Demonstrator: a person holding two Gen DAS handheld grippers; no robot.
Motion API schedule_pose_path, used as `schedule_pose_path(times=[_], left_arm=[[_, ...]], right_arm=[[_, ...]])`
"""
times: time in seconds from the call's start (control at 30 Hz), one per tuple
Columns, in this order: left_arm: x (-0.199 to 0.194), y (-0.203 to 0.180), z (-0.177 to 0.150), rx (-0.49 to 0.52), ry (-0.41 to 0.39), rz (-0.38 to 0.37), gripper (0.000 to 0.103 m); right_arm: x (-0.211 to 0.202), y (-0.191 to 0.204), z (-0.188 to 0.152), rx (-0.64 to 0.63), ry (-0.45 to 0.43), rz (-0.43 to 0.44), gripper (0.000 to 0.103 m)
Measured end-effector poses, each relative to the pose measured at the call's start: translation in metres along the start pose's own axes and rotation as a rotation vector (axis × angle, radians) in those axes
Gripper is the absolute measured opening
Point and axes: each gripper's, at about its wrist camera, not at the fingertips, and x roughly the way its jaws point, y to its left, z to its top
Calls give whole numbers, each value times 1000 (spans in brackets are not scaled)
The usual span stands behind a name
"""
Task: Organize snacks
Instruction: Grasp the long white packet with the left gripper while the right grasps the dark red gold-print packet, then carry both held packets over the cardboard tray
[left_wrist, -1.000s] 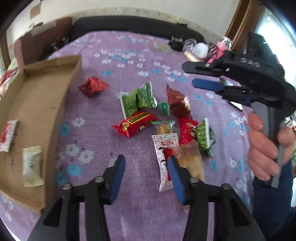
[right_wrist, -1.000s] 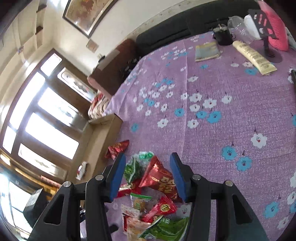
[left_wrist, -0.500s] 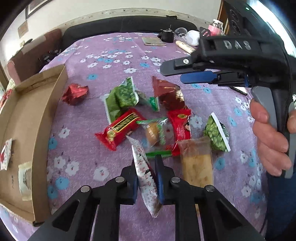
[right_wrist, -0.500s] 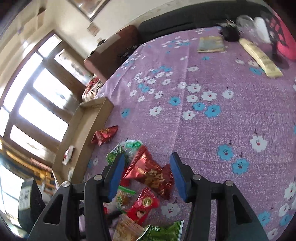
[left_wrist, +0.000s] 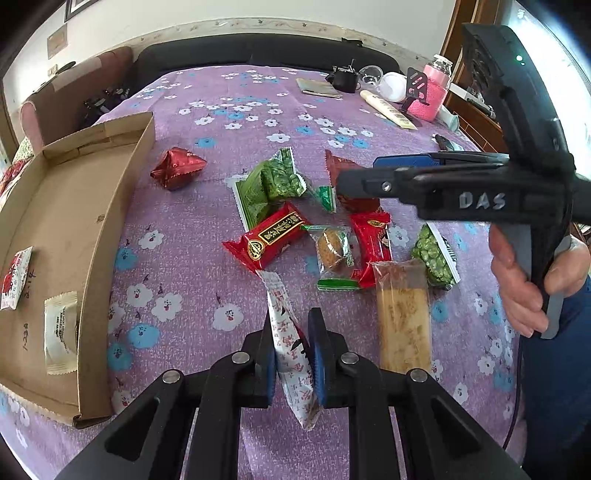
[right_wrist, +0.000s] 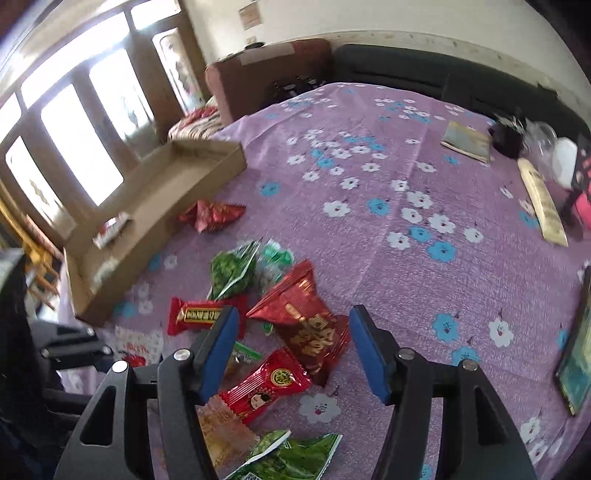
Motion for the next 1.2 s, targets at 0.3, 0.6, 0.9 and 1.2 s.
schedule_pose_path(times=[0.3,0.6,0.9,1.2], left_arm=[[2,3,-1,-16,-10,-5,15],[-5,7,-3,-21,-30,-6,15],[-2,10,-2,-26,-27,7,15],[-2,10,-1,-27,-54,18,14]], right_arm=[[11,-3,-2,4,-8,-64,33],[-1,-4,2,40,-25,-46,26],[12,4,1,24,10,-81,30],[26,2,-1,37,-3,-122,35]])
